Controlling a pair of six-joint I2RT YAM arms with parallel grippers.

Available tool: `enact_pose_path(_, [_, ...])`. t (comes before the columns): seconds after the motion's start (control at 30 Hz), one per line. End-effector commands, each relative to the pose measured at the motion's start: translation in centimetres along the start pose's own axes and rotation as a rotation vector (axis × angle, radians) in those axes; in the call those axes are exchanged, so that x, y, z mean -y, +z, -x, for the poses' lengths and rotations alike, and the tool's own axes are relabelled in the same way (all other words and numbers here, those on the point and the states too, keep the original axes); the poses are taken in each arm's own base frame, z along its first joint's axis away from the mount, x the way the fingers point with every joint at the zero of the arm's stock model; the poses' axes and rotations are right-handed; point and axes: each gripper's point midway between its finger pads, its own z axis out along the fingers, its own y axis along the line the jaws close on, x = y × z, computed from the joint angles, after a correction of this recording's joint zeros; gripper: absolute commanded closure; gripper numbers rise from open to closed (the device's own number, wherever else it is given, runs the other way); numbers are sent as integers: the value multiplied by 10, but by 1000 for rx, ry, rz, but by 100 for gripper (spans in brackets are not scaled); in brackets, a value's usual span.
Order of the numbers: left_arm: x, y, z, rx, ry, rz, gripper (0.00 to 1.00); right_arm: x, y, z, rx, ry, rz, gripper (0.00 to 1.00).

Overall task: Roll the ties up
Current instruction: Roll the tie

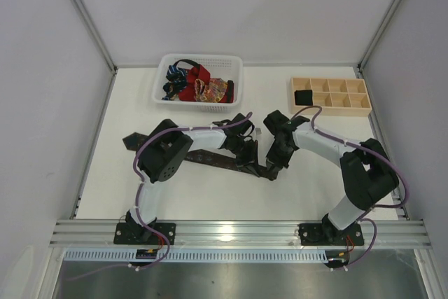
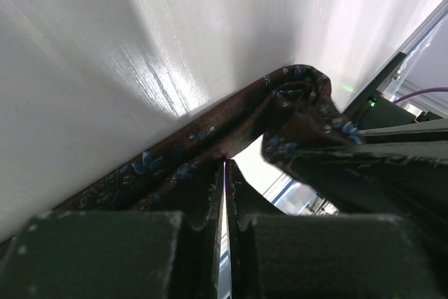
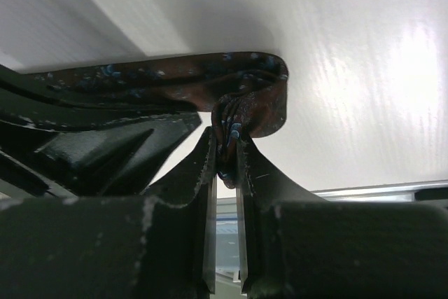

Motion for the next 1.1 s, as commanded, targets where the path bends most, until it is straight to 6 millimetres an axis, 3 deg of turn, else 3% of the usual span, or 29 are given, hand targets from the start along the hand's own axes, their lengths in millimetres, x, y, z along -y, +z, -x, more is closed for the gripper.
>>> enact_pose_path(0.0, [2,1,9,31,5,-35,93,-21,-2,7,11,-30,41,91])
enact_pose_path(0.37, [-5,-6,6,27,1,-12,93,-29,22,4,-35,-93,64,82])
enact_pose_path(0.47, [-9,-10,5,26,-3,-2,93,-33,25,0,-59,-136,139,75])
enact_pose_path(0.53, [-12,-12,4,25,-6,2,93,-31,27,-2,-64,-165,164,65])
enact_pose_path(0.67, [-14,-15,3,24,-6,7,93,-32,25,-4,-72,-197,224,52])
enact_pose_path(0.93, [-15,-23,-2,15,-2,14,92,-52,2,-5,-40,-247,422,45])
enact_pose_path(1.07, [-11,-33,-2,23,14,10,92,-54,2,-8,-68,-250,471,41])
